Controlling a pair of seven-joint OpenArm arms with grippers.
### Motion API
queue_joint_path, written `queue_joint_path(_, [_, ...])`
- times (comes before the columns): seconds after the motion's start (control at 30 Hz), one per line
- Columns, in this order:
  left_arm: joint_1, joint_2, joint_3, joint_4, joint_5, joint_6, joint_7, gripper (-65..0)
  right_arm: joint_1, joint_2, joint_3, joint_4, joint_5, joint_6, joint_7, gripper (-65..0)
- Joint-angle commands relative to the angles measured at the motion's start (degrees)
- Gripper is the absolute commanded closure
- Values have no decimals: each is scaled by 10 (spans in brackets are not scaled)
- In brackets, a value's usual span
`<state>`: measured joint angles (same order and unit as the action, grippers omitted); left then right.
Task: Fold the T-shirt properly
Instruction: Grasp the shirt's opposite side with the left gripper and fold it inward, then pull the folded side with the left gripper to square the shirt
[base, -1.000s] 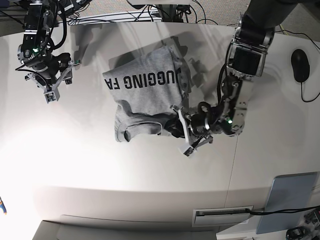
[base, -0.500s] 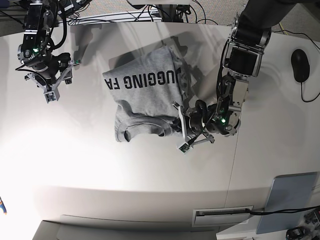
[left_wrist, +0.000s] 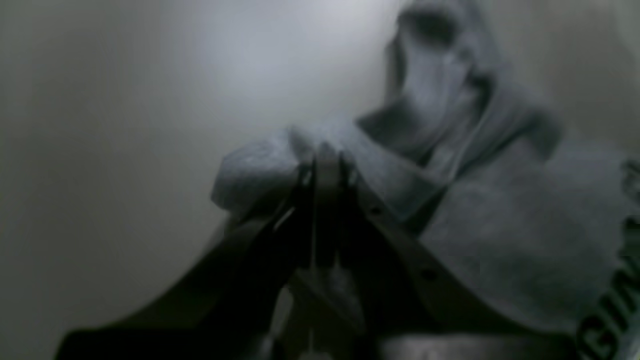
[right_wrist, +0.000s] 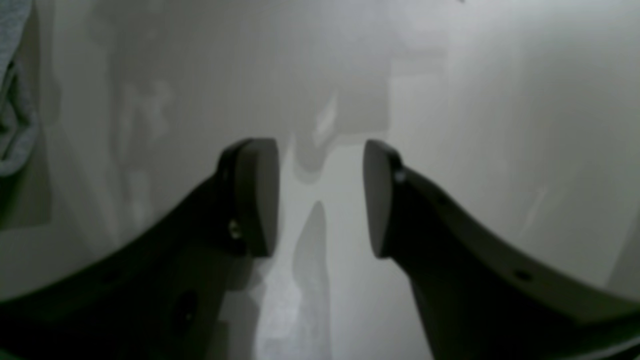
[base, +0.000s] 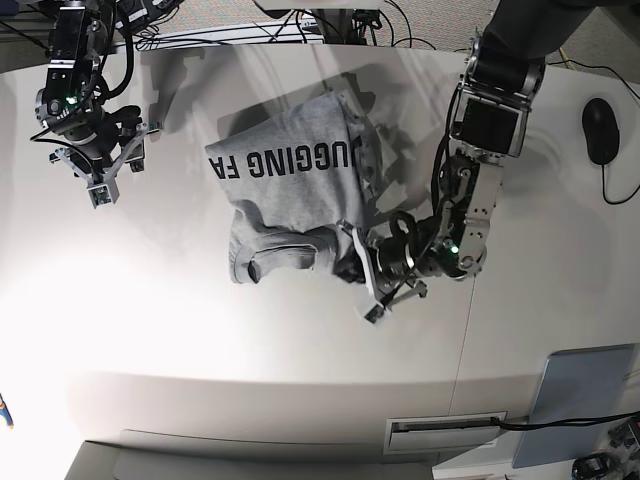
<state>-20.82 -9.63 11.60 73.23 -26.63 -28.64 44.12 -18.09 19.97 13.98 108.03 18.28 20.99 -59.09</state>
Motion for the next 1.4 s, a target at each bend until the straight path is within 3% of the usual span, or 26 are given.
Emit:
queue_joint_path(0.0, [-19, -9, -2, 28, -20, 9, -5, 0, 3, 8, 4, 11, 1, 0, 13, -273])
queue_joint_path(0.13, [-18, -40, -3, 104, -70, 35, 58, 0, 3, 8, 4, 10, 1, 0, 21, -273])
queue_joint_path(0.37, [51, -89, -57, 242, -59, 48, 109, 0, 3, 8, 4, 10, 1, 0, 34, -273])
queue_joint_path(0.5, [110, -90, -116, 255, -31, 62, 75, 0, 3, 8, 4, 10, 1, 0, 35, -273])
queue_joint_path(0.63, [143, -86, -121, 244, -33, 62, -13, 0, 3, 8, 4, 10, 1, 0, 37, -273])
queue_joint_path(0.67, [143, -83, -121, 239, -33, 62, -27, -50, 3, 8, 4, 10, 1, 0, 36, -273])
queue_joint_path(0.73, [136, -71, -121, 220, -30, 56, -35, -199, 3, 8, 4, 10, 1, 0, 35, -273])
queue_joint_path(0.8, [119, -57, -121, 185, -29, 52, -35, -270, 3, 8, 4, 10, 1, 0, 30, -273])
queue_joint_path(1.0, [30, -21, -121, 5, -30, 49, -30, -269, 3, 8, 4, 10, 1, 0, 16, -273])
queue_joint_path(1.27, [-47, -13, -121, -171, -30, 24, -2, -269, 3, 8, 4, 10, 1, 0, 17, -273])
queue_joint_path(1.37, [-55, -13, -121, -215, -57, -10, 8, -269, 3, 8, 4, 10, 1, 0, 17, -273])
